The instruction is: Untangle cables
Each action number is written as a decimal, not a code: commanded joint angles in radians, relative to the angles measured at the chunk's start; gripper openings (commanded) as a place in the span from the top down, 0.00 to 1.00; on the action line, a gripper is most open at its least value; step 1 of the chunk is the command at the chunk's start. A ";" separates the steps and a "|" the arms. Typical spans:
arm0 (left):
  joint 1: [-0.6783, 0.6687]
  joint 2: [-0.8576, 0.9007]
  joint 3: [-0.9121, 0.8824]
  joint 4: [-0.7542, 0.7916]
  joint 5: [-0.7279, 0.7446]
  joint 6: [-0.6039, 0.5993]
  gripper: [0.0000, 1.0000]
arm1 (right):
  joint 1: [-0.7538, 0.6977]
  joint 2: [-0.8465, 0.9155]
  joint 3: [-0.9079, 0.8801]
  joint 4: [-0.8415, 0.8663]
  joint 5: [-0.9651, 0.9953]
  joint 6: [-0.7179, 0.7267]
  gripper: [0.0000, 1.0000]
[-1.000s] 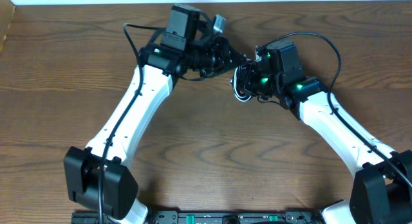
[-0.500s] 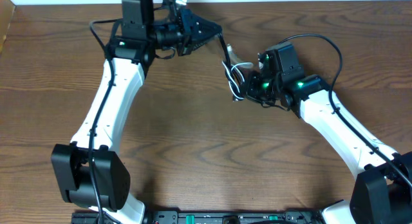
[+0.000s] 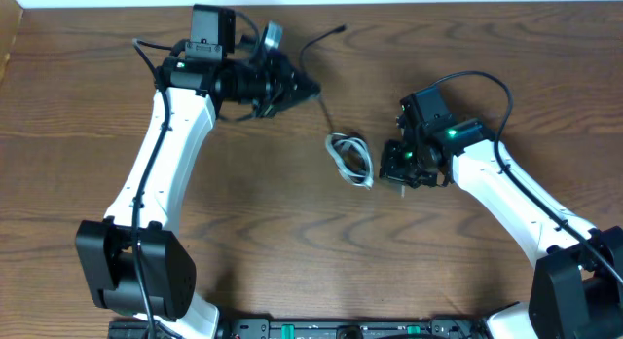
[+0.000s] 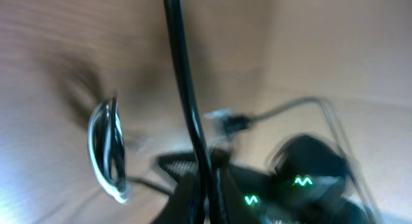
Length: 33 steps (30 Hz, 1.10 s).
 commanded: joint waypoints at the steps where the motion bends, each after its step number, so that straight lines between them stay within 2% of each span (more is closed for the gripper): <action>1: -0.017 -0.016 0.014 -0.109 -0.312 0.186 0.88 | 0.003 0.009 -0.009 -0.024 0.019 -0.052 0.99; 2: -0.027 -0.016 0.012 -0.137 -0.365 0.198 0.76 | 0.003 0.009 -0.009 -0.024 0.019 -0.053 0.99; 4: -0.050 -0.016 0.006 -0.171 -0.440 0.224 0.61 | 0.003 0.009 -0.009 -0.016 0.019 -0.053 0.98; 5: -0.056 -0.016 0.004 -0.176 -0.455 0.232 0.58 | 0.003 0.009 -0.009 -0.015 0.019 -0.052 0.98; 7: -0.080 -0.016 -0.005 -0.182 -0.512 0.246 0.46 | 0.003 0.009 -0.009 -0.013 0.021 -0.052 0.93; 13: -0.090 -0.016 -0.006 -0.185 -0.652 0.248 0.31 | 0.002 0.009 -0.009 -0.029 0.056 -0.056 0.80; 20: -0.110 -0.015 -0.081 -0.214 -0.662 0.286 0.31 | 0.002 0.009 -0.009 -0.025 0.057 -0.055 0.69; 27: -0.169 -0.007 -0.274 -0.002 -0.663 0.515 0.32 | 0.003 0.009 -0.009 -0.021 0.056 -0.055 0.62; 30: -0.169 0.008 -0.312 0.088 -0.670 0.535 0.33 | 0.003 0.009 -0.009 -0.021 0.056 -0.055 0.61; 33: -0.169 0.053 -0.324 0.152 -0.689 0.582 0.40 | 0.004 0.009 -0.009 -0.022 0.056 -0.055 0.59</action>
